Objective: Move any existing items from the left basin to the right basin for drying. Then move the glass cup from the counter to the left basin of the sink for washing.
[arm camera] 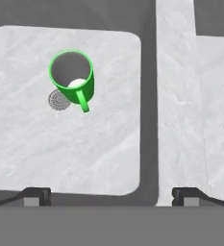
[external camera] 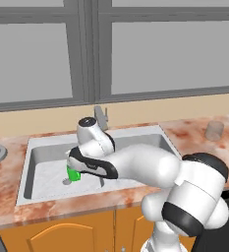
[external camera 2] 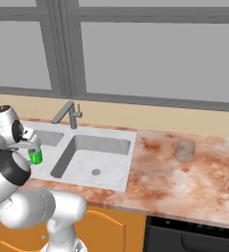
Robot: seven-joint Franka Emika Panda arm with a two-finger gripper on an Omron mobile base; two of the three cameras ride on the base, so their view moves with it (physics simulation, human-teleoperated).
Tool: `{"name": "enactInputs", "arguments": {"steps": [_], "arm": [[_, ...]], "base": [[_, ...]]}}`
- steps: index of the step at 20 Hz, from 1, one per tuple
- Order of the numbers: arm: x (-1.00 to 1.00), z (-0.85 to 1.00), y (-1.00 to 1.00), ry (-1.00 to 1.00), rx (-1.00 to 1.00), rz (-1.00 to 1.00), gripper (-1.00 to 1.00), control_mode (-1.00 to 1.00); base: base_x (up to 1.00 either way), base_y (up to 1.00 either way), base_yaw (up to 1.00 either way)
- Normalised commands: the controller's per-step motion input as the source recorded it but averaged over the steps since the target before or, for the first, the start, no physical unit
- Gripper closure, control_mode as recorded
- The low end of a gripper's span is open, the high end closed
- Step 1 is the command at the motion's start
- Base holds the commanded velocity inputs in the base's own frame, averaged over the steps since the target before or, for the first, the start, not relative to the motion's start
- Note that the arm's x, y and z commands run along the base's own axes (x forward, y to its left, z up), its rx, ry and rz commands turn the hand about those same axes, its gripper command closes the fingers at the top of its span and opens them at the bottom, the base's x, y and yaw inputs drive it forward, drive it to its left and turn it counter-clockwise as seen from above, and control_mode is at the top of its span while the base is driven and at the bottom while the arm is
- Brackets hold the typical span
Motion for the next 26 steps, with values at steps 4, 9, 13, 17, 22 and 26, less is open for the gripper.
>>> {"name": "enactInputs", "arguments": {"steps": [4, 9, 13, 17, 22, 26], "arm": [[0.26, -0.28, 0.18, 0.00, 0.00, 0.00, -1.00, -1.00], [0.28, -0.25, 0.16, 0.00, 0.00, 0.00, -1.00, -1.00], [0.27, -0.25, 0.11, 0.00, 0.00, 0.00, -1.00, -1.00], [0.21, -0.26, 0.12, 0.00, 0.00, 0.00, -1.00, -1.00], [0.15, -0.25, 0.13, 0.00, 0.00, 0.00, -1.00, -1.00], [0.16, -0.24, 0.12, 0.00, 0.00, 0.00, -1.00, -1.00]], "base": [[0.00, 0.00, 0.00], [0.00, 0.00, 0.00], [0.00, 0.00, 0.00], [0.00, 0.00, 0.00], [0.00, 0.00, 0.00], [0.00, 0.00, 0.00]]}}
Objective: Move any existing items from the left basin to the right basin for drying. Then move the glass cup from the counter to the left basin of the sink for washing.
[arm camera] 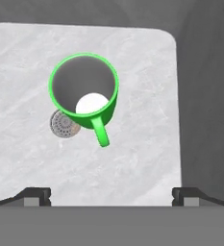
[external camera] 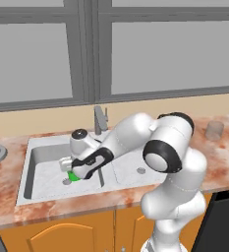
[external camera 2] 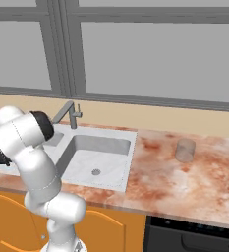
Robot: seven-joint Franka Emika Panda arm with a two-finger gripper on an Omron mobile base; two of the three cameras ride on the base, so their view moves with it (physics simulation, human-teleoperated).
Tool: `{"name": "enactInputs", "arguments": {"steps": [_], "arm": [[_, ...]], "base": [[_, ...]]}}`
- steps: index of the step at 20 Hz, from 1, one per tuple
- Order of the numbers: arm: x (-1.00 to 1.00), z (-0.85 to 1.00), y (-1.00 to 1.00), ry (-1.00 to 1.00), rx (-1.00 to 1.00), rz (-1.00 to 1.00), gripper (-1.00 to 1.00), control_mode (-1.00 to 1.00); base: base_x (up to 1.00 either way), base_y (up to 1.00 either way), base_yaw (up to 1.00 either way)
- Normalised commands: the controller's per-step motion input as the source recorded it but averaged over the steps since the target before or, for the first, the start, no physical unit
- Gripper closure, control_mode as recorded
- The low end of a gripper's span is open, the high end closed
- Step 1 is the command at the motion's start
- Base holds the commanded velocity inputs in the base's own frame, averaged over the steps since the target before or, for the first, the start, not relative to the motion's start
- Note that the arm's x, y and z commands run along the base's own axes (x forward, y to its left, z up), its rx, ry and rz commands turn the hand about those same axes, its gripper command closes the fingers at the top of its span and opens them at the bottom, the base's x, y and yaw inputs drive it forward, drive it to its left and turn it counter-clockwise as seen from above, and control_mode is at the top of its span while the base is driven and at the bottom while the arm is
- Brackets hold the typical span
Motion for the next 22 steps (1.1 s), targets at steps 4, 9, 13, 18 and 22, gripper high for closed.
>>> {"name": "enactInputs", "arguments": {"steps": [4, 9, 13, 18, 22], "arm": [[0.17, -0.22, 0.04, 0.00, 0.00, 0.00, -1.00, -1.00], [0.20, -0.24, 0.02, 0.00, 0.00, 0.00, -1.00, -1.00], [0.26, -0.22, 0.06, 0.01, 0.00, 0.00, -1.00, -1.00], [0.21, -0.19, 0.09, 0.02, 0.00, 0.00, -1.00, -1.00], [0.22, -0.17, 0.11, 0.03, 0.00, 0.00, -1.00, -1.00]], "base": [[0.00, 0.00, 0.00], [0.00, 0.00, 0.00], [0.00, 0.00, 0.00], [0.00, 0.00, 0.00], [0.00, 0.00, 0.00]]}}
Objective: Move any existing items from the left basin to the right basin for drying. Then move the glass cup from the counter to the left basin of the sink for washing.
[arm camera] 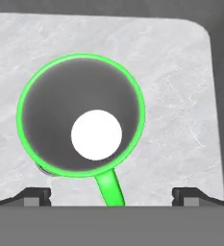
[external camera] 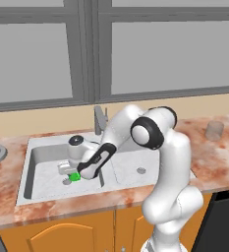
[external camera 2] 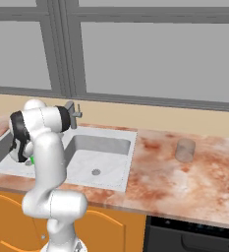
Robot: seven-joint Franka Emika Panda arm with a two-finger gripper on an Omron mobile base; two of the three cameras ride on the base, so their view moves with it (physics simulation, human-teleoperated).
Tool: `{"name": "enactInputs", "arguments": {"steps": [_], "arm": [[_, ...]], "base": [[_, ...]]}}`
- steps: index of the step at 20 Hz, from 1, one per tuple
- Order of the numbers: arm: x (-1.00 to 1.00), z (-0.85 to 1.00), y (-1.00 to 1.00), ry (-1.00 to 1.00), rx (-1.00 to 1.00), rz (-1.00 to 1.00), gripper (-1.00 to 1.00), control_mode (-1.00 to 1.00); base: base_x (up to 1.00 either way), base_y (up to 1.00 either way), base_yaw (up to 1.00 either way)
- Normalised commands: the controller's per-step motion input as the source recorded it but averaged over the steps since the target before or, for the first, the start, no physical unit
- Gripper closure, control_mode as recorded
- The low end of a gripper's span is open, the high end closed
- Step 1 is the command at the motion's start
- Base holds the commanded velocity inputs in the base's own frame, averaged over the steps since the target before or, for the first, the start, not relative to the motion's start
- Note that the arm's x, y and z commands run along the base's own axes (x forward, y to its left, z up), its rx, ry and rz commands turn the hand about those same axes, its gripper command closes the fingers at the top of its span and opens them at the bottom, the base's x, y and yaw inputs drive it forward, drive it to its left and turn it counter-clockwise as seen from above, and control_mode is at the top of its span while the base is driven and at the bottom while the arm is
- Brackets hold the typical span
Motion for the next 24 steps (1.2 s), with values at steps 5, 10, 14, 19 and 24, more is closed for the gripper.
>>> {"name": "enactInputs", "arguments": {"steps": [5, 10, 14, 19, 24], "arm": [[0.17, -0.13, 0.03, 0.02, 0.00, 0.00, -1.00, -1.00], [0.01, -0.11, 0.00, 0.00, 0.00, 0.00, -1.00, -1.00], [0.00, -0.13, 0.00, 0.00, 0.00, 0.00, -1.00, -1.00], [0.00, -0.08, 0.00, 0.00, 0.00, 0.00, -1.00, -1.00], [0.00, -0.11, 0.00, 0.00, 0.00, 0.00, 1.00, -1.00]], "base": [[0.00, 0.00, 0.00], [0.00, 0.00, 0.00], [0.00, 0.00, 0.00], [0.00, 0.00, 0.00], [0.00, 0.00, 0.00]]}}
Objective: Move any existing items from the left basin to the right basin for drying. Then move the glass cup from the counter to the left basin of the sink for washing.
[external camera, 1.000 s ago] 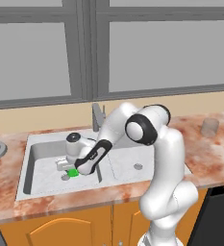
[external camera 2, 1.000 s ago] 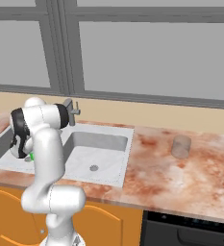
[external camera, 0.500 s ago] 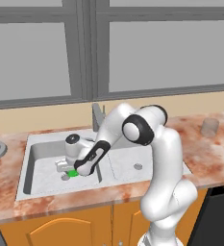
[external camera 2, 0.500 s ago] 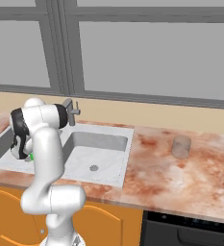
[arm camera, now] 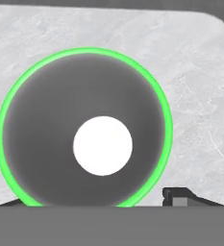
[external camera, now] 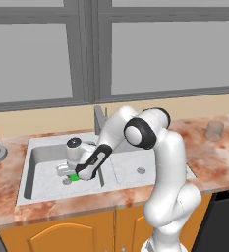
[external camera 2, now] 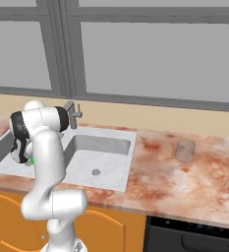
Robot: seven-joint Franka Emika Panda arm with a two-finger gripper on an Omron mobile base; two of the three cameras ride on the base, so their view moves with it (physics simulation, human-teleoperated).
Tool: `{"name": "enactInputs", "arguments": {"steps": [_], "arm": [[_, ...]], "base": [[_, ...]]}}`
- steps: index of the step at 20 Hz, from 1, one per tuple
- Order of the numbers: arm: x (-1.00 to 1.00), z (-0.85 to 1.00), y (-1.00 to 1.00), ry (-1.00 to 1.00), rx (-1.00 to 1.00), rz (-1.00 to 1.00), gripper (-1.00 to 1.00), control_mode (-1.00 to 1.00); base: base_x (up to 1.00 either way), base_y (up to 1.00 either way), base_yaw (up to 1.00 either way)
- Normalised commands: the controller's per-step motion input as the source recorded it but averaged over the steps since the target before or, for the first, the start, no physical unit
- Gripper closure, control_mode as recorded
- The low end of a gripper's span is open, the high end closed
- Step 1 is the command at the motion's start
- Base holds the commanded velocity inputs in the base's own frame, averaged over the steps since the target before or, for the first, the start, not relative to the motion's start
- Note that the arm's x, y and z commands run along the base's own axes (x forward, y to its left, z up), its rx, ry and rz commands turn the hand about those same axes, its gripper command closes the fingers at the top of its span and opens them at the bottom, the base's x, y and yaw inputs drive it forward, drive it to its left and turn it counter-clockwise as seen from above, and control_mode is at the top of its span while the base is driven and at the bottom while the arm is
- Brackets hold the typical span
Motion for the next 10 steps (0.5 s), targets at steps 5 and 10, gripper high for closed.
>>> {"name": "enactInputs", "arguments": {"steps": [5, 10], "arm": [[0.00, -0.15, 0.00, 0.00, 0.00, 0.00, 1.00, -1.00], [0.00, -0.20, 0.01, 0.02, 0.02, 0.00, 1.00, -1.00]], "base": [[0.00, 0.00, 0.00], [0.00, 0.00, 0.00]]}}
